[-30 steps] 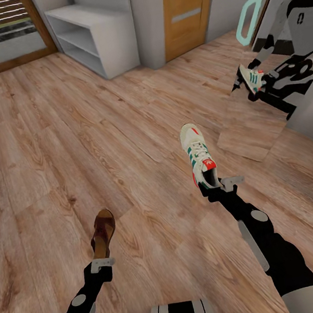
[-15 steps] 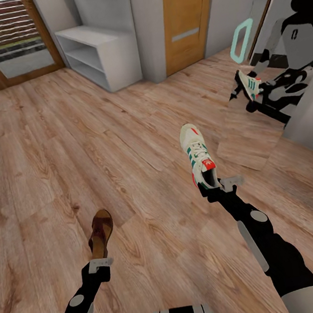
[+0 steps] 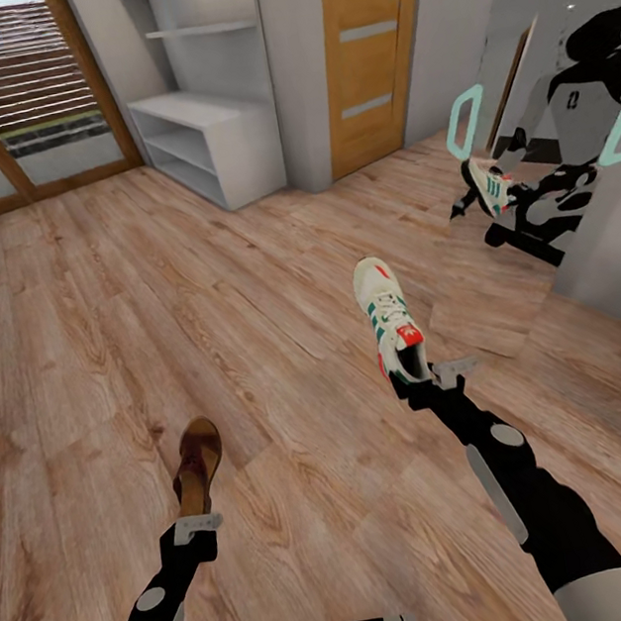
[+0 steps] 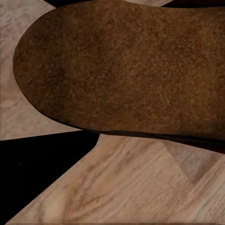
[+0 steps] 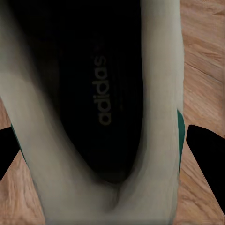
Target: Pick up the two gym shoes and the two sandals from the corridor floor and place them onto the hallstand (shoe rack) in the corridor, making sure they are on the rack and not on the floor. Arrange them so the two gym shoes are next to each other and the two sandals are next to each other.
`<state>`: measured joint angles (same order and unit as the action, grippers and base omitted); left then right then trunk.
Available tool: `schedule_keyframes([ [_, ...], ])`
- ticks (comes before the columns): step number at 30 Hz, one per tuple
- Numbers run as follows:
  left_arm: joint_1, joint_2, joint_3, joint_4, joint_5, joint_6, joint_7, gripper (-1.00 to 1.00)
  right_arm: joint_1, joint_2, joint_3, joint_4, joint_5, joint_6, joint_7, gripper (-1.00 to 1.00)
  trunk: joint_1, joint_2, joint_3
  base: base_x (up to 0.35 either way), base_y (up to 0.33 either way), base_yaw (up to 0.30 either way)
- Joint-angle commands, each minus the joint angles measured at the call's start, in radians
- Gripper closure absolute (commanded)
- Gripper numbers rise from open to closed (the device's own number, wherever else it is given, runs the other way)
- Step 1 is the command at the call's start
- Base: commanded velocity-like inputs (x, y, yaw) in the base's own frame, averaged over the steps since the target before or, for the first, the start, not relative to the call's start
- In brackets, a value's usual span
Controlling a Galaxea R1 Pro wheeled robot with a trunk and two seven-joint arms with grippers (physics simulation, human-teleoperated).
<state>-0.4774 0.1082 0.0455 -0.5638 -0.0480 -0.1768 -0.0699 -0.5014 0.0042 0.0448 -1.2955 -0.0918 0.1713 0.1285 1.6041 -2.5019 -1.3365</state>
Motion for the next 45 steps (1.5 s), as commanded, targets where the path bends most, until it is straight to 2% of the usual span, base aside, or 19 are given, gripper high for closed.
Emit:
schedule_keyframes([
  [1, 0.0, -0.001, 0.005, 0.001, -0.008, -0.003, -0.006, 1.0, 0.0, 0.0, -0.001, 0.008, -0.009, 0.004, 0.002, 1.0, -0.001, 0.0, 0.005, 0.0, 0.0, -0.043],
  [3, 0.0, -0.001, 0.006, 0.004, -0.008, -0.003, -0.004, 1.0, 0.0, 0.0, -0.001, 0.029, -0.004, 0.0, 0.001, 1.0, -0.001, 0.001, 0.016, 0.0, 0.0, -0.056],
  [6, 0.002, -0.002, 0.006, 0.01, -0.007, -0.007, -0.003, 1.0, 0.002, -0.001, -0.002, 0.11, 0.0, -0.013, -0.001, 1.0, -0.003, 0.001, 0.032, 0.0, 0.0, -0.08],
  [9, 0.017, -0.004, 0.006, 0.015, -0.007, -0.045, -0.001, 1.0, 0.006, -0.007, -0.006, 0.231, 0.001, -0.087, -0.002, 1.0, -0.004, 0.002, 0.048, 0.0, 0.0, -0.106],
  [13, 0.06, -0.005, 0.007, 0.017, 0.004, -0.096, 0.014, 1.0, 0.041, -0.023, -0.011, 0.419, 0.001, -0.289, -0.003, 1.0, -0.019, 0.03, 0.067, 0.0, 0.0, -0.117],
  [14, 0.092, -0.004, 0.007, 0.016, 0.024, -0.109, 0.029, 1.0, 0.072, -0.031, -0.012, 0.559, 0.0, -0.43, -0.004, 1.0, -0.023, 0.037, 0.072, 0.0, 0.0, -0.122],
  [15, 0.101, -0.004, 0.008, 0.015, 0.033, -0.112, 0.035, 1.0, 0.081, -0.032, -0.012, 0.619, 0.0, -0.485, -0.004, 1.0, -0.027, 0.044, 0.076, 0.0, 0.0, -0.124],
  [17, 0.127, -0.003, 0.016, 0.016, 0.062, -0.118, 0.042, 1.0, 0.094, -0.033, -0.013, 0.857, -0.003, -0.698, -0.004, 1.0, -0.035, 0.058, 0.086, 0.0, 0.0, -0.127],
  [18, 0.131, -0.003, 0.017, 0.016, 0.064, -0.119, 0.043, 1.0, 0.095, -0.033, -0.013, 0.886, -0.003, -0.728, -0.004, 1.0, -0.039, 0.065, 0.09, 0.0, 0.0, -0.128],
  [19, 0.138, -0.003, 0.018, 0.016, 0.069, -0.12, 0.044, 1.0, 0.097, -0.034, -0.013, 0.982, -0.003, -0.834, -0.004, 1.0, -0.042, 0.072, 0.095, 0.0, 0.0, -0.129],
  [21, 0.141, -0.004, 0.019, 0.017, 0.073, -0.141, 0.045, 1.0, 0.098, -0.036, -0.013, 1.059, -0.003, -0.916, -0.004, 1.0, -0.05, 0.086, 0.104, 0.0, 0.0, -0.13],
  [26, 0.151, -0.003, 0.02, 0.034, 0.08, -0.199, 0.044, 1.0, 0.098, -0.047, -0.013, 1.138, -0.003, -0.984, -0.004, 1.0, -0.069, 0.121, 0.128, 0.0, 0.0, -0.136],
  [30, 0.155, -0.006, 0.019, 0.065, 0.083, -0.232, 0.043, 1.0, 0.098, -0.064, -0.013, 1.157, -0.004, -0.994, -0.005, 1.0, -0.085, 0.149, 0.147, 0.0, 0.0, -0.141],
  [34, 0.156, -0.008, 0.018, 0.091, 0.082, -0.305, 0.042, 1.0, 0.102, -0.08, -0.013, 1.173, -0.005, -0.996, -0.005, 1.0, -0.1, 0.177, 0.165, 0.0, 0.0, -0.142],
  [40, 0.157, -0.009, 0.017, 0.098, 0.084, -0.326, 0.042, 1.0, 0.104, -0.086, -0.013, 1.197, -0.008, -0.997, -0.005, 1.0, -0.123, 0.219, 0.193, 0.0, 0.0, -0.142],
  [45, 0.157, -0.011, 0.016, 0.099, 0.085, -0.328, 0.042, 1.0, 0.104, -0.086, -0.013, 1.201, -0.005, -0.997, -0.004, 1.0, -0.123, 0.219, 0.198, 0.0, 0.0, -0.074],
])
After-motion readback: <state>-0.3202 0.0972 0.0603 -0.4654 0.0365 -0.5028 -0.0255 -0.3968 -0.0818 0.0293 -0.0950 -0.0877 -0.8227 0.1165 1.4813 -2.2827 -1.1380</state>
